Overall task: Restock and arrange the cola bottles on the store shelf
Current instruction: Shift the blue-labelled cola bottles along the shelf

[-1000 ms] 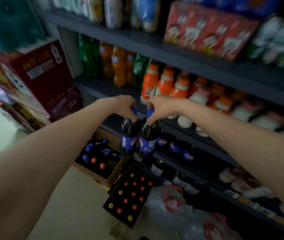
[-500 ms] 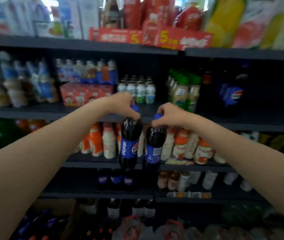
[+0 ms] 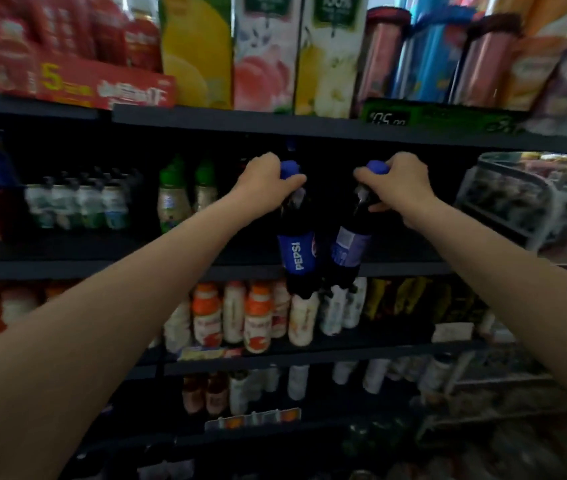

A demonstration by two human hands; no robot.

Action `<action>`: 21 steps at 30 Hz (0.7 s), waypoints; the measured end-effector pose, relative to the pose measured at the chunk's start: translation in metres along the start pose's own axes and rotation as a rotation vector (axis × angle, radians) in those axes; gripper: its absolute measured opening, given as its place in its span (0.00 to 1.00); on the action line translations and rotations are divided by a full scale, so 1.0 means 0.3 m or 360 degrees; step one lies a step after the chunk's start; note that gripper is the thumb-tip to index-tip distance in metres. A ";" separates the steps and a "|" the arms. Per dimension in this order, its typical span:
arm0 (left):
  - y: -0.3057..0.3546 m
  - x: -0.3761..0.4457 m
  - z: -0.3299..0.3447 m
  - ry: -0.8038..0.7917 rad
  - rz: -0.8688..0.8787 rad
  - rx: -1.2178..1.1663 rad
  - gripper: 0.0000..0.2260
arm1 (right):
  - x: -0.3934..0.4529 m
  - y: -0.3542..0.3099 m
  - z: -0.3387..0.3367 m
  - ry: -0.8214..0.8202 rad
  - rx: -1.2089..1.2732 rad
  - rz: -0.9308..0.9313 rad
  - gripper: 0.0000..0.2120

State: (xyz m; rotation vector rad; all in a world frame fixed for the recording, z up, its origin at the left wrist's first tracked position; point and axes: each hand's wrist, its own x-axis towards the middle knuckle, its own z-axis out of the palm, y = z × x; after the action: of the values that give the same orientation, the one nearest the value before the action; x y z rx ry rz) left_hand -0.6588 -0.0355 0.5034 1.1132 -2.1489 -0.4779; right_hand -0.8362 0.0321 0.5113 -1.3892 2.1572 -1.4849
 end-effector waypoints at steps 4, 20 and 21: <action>0.131 0.084 0.133 0.0126 0.0122 0.0204 0.19 | 0.144 0.078 -0.094 0.0077 0.0087 -0.0008 0.13; 0.224 0.282 0.366 0.0371 0.0021 0.0248 0.20 | 0.389 0.187 0.035 -0.0040 0.0141 -0.0006 0.21; 0.218 0.290 0.374 0.0352 -0.0067 0.0044 0.20 | 0.390 0.199 0.048 -0.0112 0.0200 0.0009 0.24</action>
State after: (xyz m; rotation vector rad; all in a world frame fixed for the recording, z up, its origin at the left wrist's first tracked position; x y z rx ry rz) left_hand -0.8114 -0.0675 0.4952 1.1714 -1.9484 -0.3281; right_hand -0.9268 -0.0627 0.4956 -1.3705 1.9878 -1.5177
